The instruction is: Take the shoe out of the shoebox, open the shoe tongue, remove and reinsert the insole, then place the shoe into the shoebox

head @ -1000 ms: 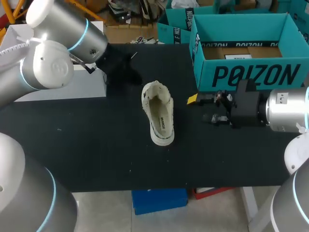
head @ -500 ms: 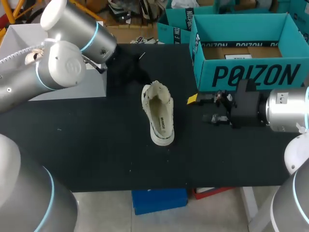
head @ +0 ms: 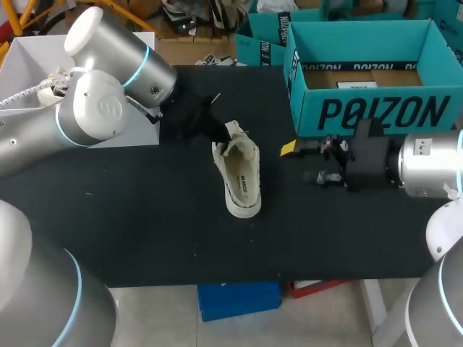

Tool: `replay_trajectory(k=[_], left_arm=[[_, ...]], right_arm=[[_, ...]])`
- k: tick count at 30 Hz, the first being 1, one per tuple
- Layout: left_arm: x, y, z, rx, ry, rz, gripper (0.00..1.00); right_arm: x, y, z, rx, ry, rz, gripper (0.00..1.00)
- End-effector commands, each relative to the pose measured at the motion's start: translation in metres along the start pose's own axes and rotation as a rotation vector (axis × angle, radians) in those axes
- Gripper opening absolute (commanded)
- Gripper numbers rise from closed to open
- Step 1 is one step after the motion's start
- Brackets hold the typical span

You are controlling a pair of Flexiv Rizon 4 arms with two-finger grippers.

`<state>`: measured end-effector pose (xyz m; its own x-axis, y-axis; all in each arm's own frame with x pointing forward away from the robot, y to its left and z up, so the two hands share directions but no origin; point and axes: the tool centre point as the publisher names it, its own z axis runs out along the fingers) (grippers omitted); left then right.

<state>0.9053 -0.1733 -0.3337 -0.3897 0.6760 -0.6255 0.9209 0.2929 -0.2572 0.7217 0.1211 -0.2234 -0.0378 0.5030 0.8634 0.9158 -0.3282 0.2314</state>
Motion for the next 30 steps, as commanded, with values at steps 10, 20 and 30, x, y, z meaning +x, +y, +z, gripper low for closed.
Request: replay_trajectory(k=[10, 20, 30], left_arm=[[0.020, -0.017, -0.001, 0.020, 0.016, 0.005, 0.00], [0.017, -0.016, -0.015, 0.017, 0.026, 0.024, 0.00], [-0.003, 0.012, -0.026, -0.046, -0.028, 0.034, 0.00]], right_arm=[[0.001, 0.000, 0.001, -0.001, -0.002, 0.001, 1.00], [0.001, 0.000, 0.001, -0.001, -0.002, 0.001, 1.00], [0.001, 0.000, 0.001, -0.001, -0.002, 0.001, 1.00]])
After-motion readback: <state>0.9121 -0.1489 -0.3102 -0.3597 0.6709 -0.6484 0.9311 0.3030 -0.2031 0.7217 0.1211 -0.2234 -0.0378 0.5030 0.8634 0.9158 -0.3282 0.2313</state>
